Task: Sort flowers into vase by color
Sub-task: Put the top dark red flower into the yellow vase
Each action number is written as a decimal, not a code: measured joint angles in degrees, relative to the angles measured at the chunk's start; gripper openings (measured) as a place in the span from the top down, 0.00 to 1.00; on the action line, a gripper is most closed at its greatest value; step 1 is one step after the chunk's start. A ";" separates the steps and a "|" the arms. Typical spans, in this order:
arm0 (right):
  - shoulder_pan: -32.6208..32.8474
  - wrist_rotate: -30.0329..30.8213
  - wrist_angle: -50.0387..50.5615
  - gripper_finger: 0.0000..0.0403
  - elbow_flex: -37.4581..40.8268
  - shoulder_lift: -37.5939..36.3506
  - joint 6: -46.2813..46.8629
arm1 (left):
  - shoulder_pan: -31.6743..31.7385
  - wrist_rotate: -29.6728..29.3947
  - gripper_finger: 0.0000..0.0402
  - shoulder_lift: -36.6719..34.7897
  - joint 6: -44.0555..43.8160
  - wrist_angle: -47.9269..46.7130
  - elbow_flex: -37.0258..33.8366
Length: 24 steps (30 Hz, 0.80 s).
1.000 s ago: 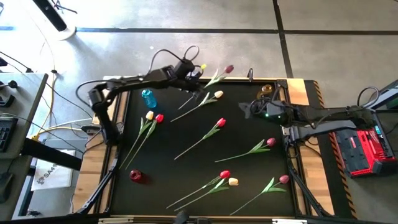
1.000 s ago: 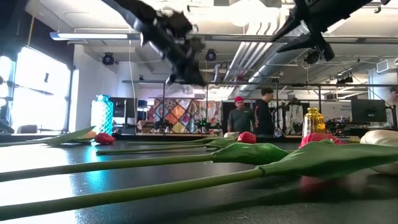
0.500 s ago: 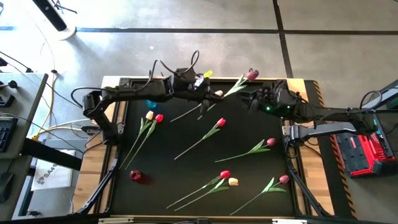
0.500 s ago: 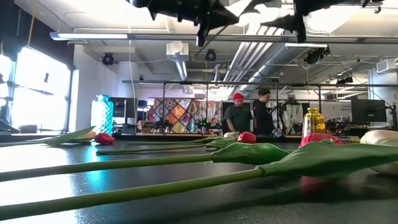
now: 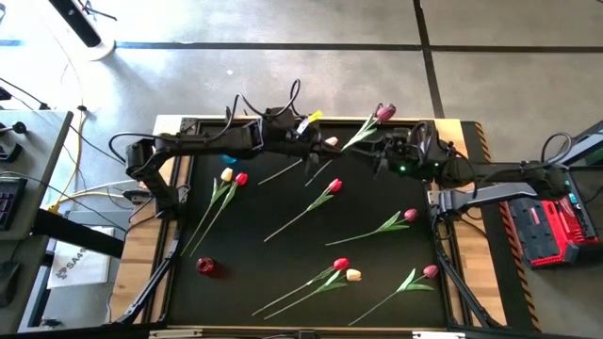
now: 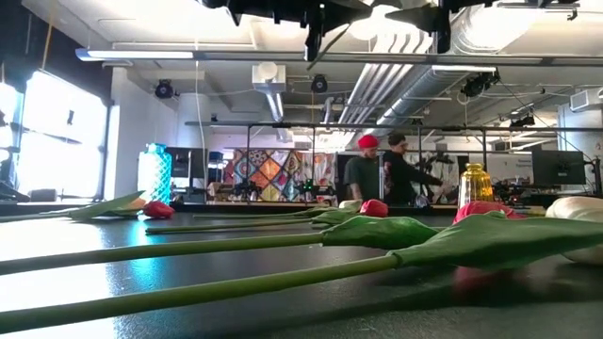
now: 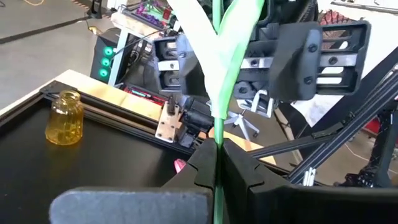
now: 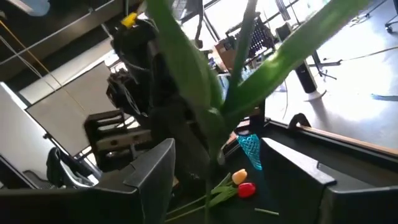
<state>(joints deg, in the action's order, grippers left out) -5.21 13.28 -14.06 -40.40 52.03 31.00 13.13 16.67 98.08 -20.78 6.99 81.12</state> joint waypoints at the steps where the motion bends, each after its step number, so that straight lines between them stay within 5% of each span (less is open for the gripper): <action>1: 0.00 0.00 -0.69 0.48 0.00 0.62 0.00 | -0.18 0.00 1.00 0.00 0.18 0.10 0.00; 9: 0.00 -0.02 -4.35 0.69 0.00 2.84 -0.02 | -1.29 -0.03 1.00 0.00 2.67 -1.32 0.00; 15: -0.01 -1.42 -4.11 0.96 0.00 2.84 -2.28 | -1.69 -2.06 0.99 0.00 2.84 -3.42 0.00; 24: -0.10 3.40 2.53 0.99 0.00 1.38 -4.49 | -1.73 -5.52 0.82 0.00 1.88 -5.11 -0.02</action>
<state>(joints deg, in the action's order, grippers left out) -5.31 16.68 -11.53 -40.40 53.41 26.52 11.40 11.14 98.08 -18.90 1.88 81.10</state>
